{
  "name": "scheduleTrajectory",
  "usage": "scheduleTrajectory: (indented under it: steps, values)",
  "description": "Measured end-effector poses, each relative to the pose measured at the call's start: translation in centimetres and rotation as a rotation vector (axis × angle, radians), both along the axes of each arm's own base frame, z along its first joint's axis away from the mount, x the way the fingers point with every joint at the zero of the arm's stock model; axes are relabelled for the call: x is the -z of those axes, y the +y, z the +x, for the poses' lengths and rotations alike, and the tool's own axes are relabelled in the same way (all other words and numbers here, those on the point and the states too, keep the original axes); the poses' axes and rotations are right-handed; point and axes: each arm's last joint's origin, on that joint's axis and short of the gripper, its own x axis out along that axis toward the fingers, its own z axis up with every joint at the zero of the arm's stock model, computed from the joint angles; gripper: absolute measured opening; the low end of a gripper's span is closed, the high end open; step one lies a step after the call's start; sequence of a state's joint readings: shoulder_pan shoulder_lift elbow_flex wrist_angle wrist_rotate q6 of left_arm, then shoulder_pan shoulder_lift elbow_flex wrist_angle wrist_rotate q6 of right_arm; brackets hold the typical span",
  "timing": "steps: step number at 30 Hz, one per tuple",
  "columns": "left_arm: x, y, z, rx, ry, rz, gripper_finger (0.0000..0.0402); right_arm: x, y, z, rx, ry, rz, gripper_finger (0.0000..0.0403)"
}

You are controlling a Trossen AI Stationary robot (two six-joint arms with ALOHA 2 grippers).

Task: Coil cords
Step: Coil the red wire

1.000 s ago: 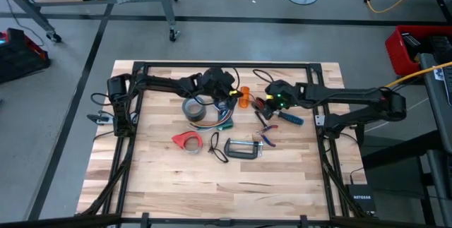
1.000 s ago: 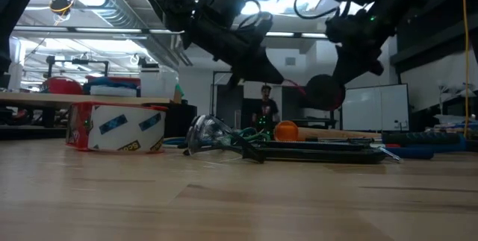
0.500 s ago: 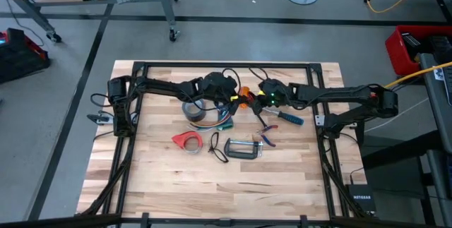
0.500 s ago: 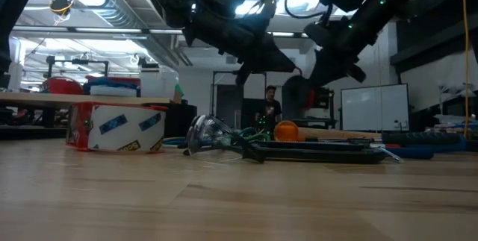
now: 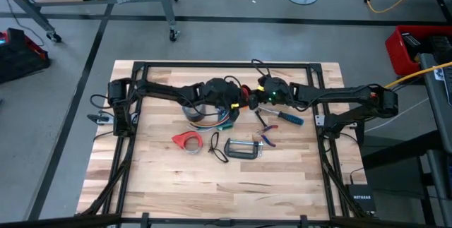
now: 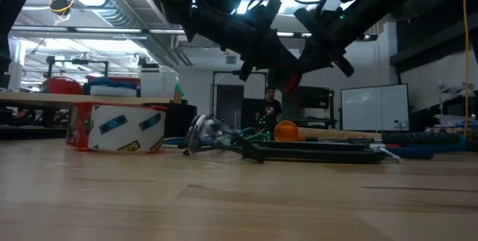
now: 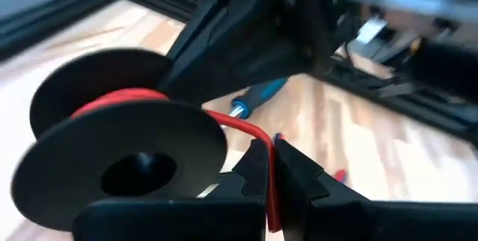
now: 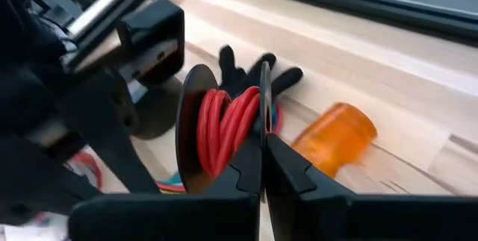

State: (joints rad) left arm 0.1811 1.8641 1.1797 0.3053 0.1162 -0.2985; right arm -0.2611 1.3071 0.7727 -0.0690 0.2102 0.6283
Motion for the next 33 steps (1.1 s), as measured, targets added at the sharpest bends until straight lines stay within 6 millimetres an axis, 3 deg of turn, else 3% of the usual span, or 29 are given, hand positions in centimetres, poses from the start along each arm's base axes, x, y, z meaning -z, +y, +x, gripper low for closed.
scheduleTrajectory:
  steps: [11,18,28,33]
  values:
    - [0.6,-2.1,0.0,-0.117,0.138,0.323,0.0000,-0.6,0.0,-0.1,0.009,-0.050,0.009,0.0005]
    - [0.5,-3.4,0.0,-0.234,0.175,0.467,0.0000,-2.0,0.2,-0.6,-0.058,-0.118,0.007,0.0005]
    - [0.3,-4.6,-0.1,-0.347,0.184,0.522,0.0001,-3.4,0.8,-1.9,-0.139,-0.142,0.013,0.0005]
    - [0.3,-4.6,-0.1,-0.347,0.195,0.535,0.0023,-3.6,1.0,-2.0,-0.165,-0.150,0.023,0.0005]
